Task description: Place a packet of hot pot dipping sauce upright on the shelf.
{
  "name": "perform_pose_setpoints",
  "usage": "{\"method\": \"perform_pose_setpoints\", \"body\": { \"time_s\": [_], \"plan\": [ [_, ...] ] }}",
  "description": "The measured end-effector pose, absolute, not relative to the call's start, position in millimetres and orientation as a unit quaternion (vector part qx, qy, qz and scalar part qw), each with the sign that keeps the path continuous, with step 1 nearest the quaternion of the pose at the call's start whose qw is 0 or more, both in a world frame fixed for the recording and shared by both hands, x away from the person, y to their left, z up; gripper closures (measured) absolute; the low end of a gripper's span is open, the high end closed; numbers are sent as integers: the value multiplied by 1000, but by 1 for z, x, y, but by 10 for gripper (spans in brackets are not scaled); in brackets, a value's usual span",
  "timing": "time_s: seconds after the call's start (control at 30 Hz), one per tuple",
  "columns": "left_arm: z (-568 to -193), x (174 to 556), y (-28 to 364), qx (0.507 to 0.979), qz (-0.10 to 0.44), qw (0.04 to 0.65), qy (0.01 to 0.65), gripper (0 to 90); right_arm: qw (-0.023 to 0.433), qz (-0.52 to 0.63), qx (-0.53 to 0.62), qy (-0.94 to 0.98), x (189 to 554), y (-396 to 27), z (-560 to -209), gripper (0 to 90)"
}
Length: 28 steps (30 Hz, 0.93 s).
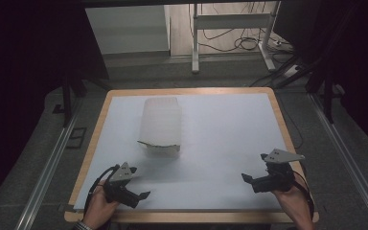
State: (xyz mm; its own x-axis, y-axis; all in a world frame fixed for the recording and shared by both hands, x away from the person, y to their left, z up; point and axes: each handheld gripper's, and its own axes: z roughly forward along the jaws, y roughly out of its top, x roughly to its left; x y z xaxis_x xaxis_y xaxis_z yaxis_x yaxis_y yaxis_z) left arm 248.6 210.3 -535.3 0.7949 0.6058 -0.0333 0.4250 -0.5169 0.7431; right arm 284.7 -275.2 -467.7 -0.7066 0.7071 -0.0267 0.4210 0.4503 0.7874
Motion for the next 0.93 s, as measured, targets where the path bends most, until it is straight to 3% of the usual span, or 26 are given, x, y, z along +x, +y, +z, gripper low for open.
{"method": "perform_pose_setpoints", "body": {
  "time_s": [0.93],
  "plan": [
    [-536, 249, 209, 867, 112, 385, 297, 0, 150, 351, 368, 848, 275, -291, -498, 0]
  ]
}}
